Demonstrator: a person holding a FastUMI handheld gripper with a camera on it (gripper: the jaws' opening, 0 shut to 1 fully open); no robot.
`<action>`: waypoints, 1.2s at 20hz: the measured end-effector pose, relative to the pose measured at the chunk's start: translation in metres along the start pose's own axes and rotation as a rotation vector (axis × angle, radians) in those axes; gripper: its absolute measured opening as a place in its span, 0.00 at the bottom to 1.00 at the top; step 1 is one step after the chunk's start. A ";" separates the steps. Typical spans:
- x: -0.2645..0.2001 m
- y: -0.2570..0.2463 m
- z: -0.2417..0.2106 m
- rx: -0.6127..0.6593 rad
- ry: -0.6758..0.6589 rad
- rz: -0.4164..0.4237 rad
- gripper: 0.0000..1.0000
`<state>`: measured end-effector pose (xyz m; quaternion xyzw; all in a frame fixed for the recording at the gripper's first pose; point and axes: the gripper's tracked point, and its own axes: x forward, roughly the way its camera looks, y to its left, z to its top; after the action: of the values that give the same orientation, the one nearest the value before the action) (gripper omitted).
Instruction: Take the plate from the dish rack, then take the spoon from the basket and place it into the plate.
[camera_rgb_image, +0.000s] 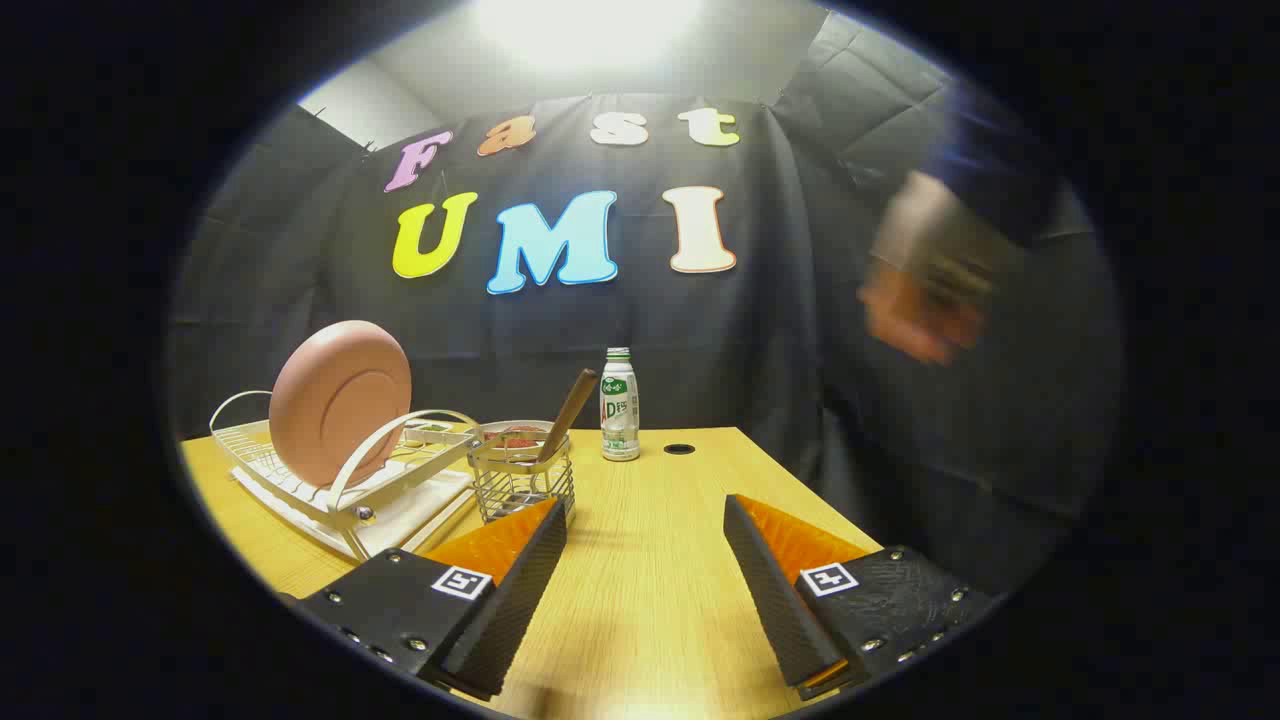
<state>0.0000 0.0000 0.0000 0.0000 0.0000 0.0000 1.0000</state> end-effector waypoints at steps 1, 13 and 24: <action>0.000 0.000 0.001 0.000 0.000 0.000 0.97; 0.000 0.000 0.001 -0.001 0.000 0.000 0.97; 0.001 0.000 -0.001 -0.002 0.007 0.002 0.97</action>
<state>0.0012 0.0002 -0.0009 -0.0008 0.0037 0.0008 1.0000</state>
